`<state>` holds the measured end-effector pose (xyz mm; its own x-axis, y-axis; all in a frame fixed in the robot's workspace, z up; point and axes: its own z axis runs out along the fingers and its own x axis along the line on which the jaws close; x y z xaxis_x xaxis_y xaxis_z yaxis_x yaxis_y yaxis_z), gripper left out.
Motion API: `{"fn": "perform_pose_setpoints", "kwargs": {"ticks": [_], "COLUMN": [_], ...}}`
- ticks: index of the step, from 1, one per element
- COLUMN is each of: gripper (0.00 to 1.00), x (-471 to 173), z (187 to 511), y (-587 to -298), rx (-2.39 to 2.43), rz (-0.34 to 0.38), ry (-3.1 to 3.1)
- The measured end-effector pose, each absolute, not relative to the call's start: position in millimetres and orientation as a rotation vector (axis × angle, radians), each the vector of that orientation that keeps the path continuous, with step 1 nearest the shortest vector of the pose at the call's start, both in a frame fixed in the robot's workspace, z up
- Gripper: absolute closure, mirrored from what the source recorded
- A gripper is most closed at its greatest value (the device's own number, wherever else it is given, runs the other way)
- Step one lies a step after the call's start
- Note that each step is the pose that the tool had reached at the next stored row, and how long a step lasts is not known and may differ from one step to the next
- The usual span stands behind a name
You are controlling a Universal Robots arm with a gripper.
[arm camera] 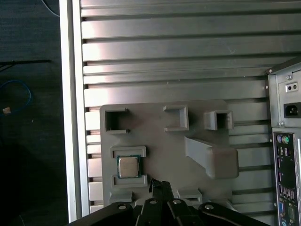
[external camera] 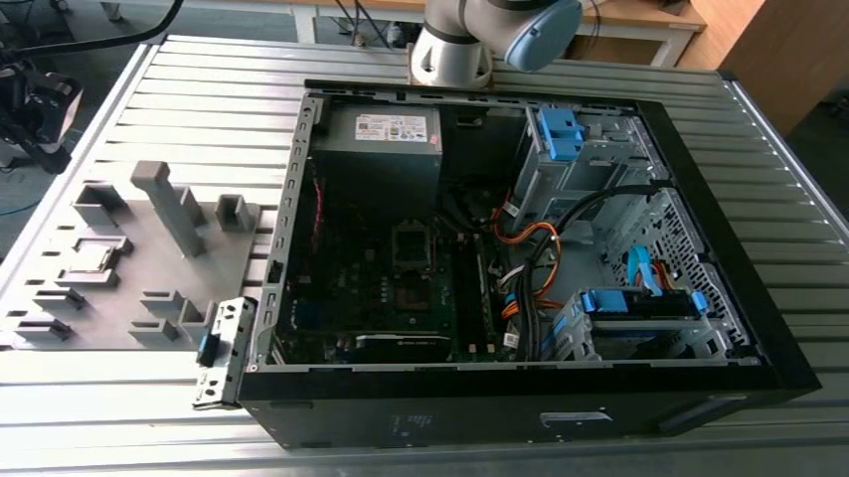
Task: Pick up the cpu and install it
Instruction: 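Pick up the cpu and move it towards the insertion slot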
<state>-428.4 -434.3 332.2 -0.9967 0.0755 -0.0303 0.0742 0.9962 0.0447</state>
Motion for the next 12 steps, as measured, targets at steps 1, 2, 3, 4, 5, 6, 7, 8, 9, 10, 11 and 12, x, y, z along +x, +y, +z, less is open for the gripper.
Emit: {"fn": "perform_pose_setpoints", "kwargs": {"ticks": [1,2,3,4,5,6,7,8,9,10,11,12], "gripper": [0.89,0.89,0.89,0.89,0.89,0.89,0.89,0.89,0.89,0.89,0.89,0.89], "x": [-429,-429,-430,-431,-432,-434,-435,-437,-438,-438,-439,-440], "z": [332,331,331,330,329,328,327,325,323,322,320,318], "y": [-434,-434,-434,-434,-434,-434,-434,-434,-434,-434,-434,-434], "rx": [0.117,0.117,0.117,0.116,0.117,0.117,0.117,0.117,0.117,0.117,0.117,0.117], "rz": [0.068,0.068,0.068,0.068,0.068,0.068,0.068,0.068,0.068,0.068,0.068,0.068], "ry": [3.106,3.106,3.107,3.107,3.107,3.107,3.107,3.107,3.107,3.108,3.110,3.111]}}
